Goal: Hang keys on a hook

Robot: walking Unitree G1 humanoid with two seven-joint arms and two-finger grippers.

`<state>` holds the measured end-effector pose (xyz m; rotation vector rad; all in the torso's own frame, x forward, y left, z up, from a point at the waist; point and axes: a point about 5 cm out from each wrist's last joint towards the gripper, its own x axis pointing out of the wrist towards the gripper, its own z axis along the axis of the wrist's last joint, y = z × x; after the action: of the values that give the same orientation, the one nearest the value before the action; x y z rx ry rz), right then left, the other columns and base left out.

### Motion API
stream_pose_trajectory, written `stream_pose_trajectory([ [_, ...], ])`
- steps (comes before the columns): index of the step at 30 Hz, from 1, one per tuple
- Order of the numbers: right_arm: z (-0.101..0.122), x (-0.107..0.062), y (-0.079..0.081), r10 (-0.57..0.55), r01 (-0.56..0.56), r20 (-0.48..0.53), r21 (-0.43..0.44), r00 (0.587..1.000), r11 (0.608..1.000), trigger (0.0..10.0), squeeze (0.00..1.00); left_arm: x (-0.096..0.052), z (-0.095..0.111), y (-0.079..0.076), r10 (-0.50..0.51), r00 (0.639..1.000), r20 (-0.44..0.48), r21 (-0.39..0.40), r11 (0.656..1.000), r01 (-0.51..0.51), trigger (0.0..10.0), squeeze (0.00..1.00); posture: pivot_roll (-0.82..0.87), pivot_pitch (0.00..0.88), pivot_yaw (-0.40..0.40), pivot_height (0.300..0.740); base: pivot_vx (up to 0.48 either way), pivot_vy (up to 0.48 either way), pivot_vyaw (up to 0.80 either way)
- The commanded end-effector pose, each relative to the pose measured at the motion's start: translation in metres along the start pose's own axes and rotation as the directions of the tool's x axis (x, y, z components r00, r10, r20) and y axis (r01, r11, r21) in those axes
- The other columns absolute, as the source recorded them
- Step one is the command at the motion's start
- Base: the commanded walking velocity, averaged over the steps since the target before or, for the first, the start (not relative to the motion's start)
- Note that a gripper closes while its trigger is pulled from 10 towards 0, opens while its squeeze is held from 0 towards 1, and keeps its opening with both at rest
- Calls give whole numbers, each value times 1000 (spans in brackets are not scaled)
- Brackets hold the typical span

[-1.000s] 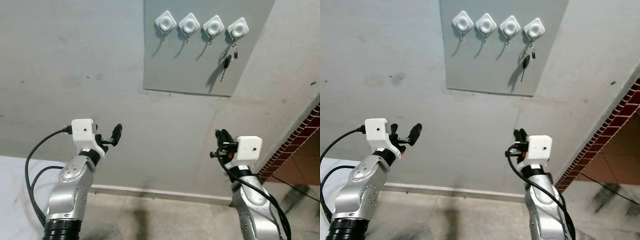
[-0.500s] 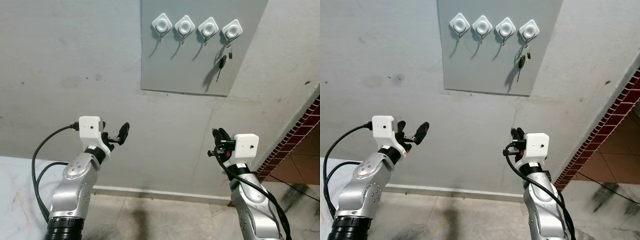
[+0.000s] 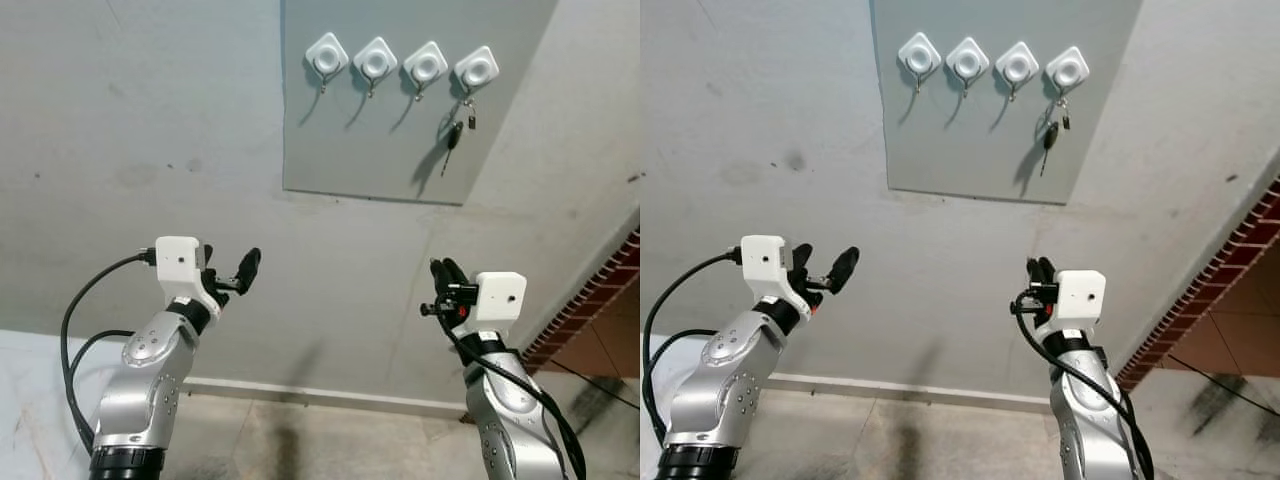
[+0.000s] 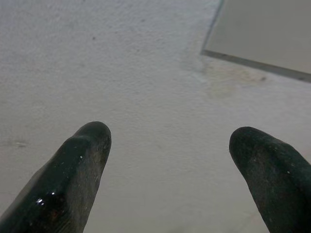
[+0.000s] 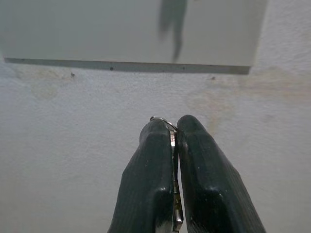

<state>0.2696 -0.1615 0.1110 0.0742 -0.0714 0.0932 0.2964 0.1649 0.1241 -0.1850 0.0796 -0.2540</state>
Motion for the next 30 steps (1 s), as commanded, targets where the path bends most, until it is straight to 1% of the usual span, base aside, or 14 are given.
stream_pose_trajectory([
  [1,8,0,0,-3,3,29,0,1000,1000,10000,0,0,4,-3,-10,1000,12,6,1000,10,10000,0,-44,0,-14,740,322,0,0],
  [12,7,-1,0,-2,2,23,-4,1000,1000,10000,0,0,5,-3,-8,1000,15,12,1000,8,10000,0,-44,0,-14,740,311,0,0],
  [14,7,-1,0,-1,1,21,-3,1000,1000,10000,0,0,6,-4,7,1000,27,27,1000,-8,10000,0,-45,0,-13,740,0,0,0],
  [15,7,-1,0,0,0,20,-2,1000,1000,10000,0,-1,6,-4,9,1000,29,20,1000,-10,10000,0,-45,0,-14,740,0,0,0],
  [17,6,-2,1,1,-1,18,-2,1000,1000,10000,0,-1,5,-5,6,999,31,10,1000,-7,10000,0,-44,0,-14,740,0,0,0],
  [23,6,-2,2,9,-9,13,-2,1000,1000,10000,0,-1,6,-7,-3,999,32,22,1000,2,10000,0,-42,0,-19,740,0,0,0],
  [25,6,-2,2,12,-12,12,-3,1000,1000,10000,0,0,7,-8,-13,999,33,41,999,12,10000,0,-42,0,-19,740,0,0,0],
  [30,8,2,3,42,-42,14,-14,999,999,10000,0,2,13,-22,-96,994,46,97,991,91,10000,0,-42,0,-20,740,0,0,0],
])
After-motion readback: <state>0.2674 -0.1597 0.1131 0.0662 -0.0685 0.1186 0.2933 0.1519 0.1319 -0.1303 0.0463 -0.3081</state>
